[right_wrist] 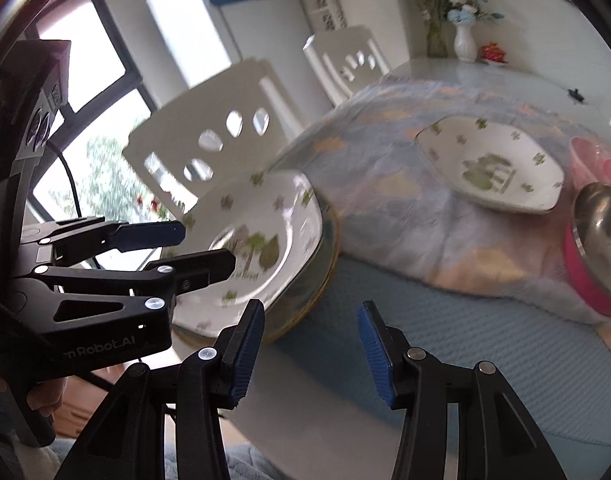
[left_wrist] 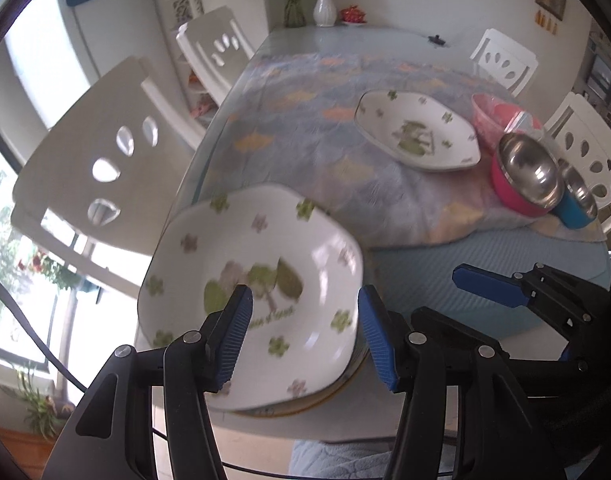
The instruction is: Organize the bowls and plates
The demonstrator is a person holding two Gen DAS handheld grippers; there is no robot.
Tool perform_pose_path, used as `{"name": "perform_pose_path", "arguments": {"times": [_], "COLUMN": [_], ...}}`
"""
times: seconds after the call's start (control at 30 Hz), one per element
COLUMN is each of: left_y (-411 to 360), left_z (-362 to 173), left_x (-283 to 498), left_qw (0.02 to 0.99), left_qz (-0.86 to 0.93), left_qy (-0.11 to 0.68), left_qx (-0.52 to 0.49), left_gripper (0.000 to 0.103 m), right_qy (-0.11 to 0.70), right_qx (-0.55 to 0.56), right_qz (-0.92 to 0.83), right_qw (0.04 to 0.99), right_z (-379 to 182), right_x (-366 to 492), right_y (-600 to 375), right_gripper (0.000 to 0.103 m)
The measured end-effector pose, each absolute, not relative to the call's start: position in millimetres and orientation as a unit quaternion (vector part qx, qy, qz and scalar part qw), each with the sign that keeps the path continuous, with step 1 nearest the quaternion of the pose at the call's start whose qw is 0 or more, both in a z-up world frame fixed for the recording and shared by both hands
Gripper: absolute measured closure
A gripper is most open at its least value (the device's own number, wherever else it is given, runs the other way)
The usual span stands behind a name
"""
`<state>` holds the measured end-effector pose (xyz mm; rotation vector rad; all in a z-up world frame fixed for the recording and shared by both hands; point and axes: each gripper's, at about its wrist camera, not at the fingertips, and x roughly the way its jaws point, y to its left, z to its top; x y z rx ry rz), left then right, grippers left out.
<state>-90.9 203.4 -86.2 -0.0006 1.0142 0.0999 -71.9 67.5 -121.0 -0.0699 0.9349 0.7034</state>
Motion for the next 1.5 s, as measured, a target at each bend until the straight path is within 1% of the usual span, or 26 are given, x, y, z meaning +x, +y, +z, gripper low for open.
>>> {"name": "perform_pose_path", "arguments": {"times": [0.2, 0.27, 0.33, 0.4, 0.5, 0.6, 0.67, 0.7, 0.73, 0.87, 0.93, 0.97, 1.1, 1.27, 1.37, 1.43, 1.47, 1.5], "left_y": [199, 199, 200, 199, 199, 197, 197, 197, 199, 209, 212, 212, 202, 187, 181, 176, 174, 172], "left_z": [-85, -87, -90, -92, -95, -98, -101, -102, -103, -108, -113, -115, -126, -137, -141, -144, -146, -148], "left_x": [-65, -54, -41, -28, -14, 3, 17, 21, 28, 57, 78, 86, 121, 144, 155, 162, 165, 168], "left_qw": [0.872, 0.868, 0.864, 0.862, 0.859, 0.856, 0.856, 0.857, 0.859, 0.857, 0.852, 0.851, 0.841, 0.832, 0.839, 0.842, 0.841, 0.839], "left_qz": [0.027, 0.021, 0.015, 0.008, -0.003, -0.023, -0.032, -0.034, -0.035, -0.048, -0.054, -0.058, -0.079, -0.113, -0.115, -0.122, -0.129, -0.138], "left_qy": [0.489, 0.496, 0.503, 0.507, 0.511, 0.516, 0.515, 0.514, 0.511, 0.511, 0.518, 0.519, 0.533, 0.543, 0.531, 0.526, 0.525, 0.525], "left_qx": [0.006, 0.011, 0.013, 0.016, 0.016, 0.015, 0.012, 0.010, 0.005, -0.032, -0.051, -0.057, -0.042, -0.006, 0.006, 0.014, 0.017, 0.023], "left_gripper": [0.050, 0.050, 0.050, 0.050, 0.046, 0.046, 0.046, 0.045, 0.042, 0.036, 0.032, 0.031, 0.031, 0.031, 0.032, 0.034, 0.038, 0.047], "right_qy": [0.437, 0.443, 0.448, 0.448, 0.454, 0.459, 0.461, 0.462, 0.461, 0.465, 0.475, 0.482, 0.490, 0.485, 0.475, 0.475, 0.479, 0.480], "right_qx": [0.007, 0.028, 0.040, 0.045, 0.067, 0.093, 0.104, 0.113, 0.126, 0.168, 0.182, 0.187, 0.209, 0.196, 0.180, 0.184, 0.193, 0.199], "right_qz": [0.290, 0.265, 0.230, 0.194, 0.152, 0.131, 0.125, 0.125, 0.129, 0.132, 0.118, 0.110, 0.088, 0.058, 0.030, 0.018, 0.016, 0.016], "right_qw": [0.852, 0.856, 0.863, 0.871, 0.876, 0.874, 0.872, 0.871, 0.869, 0.859, 0.853, 0.849, 0.841, 0.850, 0.861, 0.860, 0.856, 0.854], "right_z": [-119, -122, -124, -125, -128, -131, -133, -135, -136, -139, -141, -143, -149, -155, -157, -162, -165, -167], "right_x": [-48, -35, -24, -18, -6, 4, 12, 16, 20, 35, 44, 48, 62, 73, 79, 83, 85, 87], "right_y": [50, 42, 33, 25, 10, -2, -6, -8, -9, -10, -10, -10, -4, 7, 9, 7, 6, 6], "right_gripper": [0.055, 0.053, 0.047, 0.047, 0.047, 0.047, 0.042, 0.032, 0.025, 0.024, 0.024, 0.024, 0.024, 0.024, 0.024, 0.024, 0.024, 0.023]}}
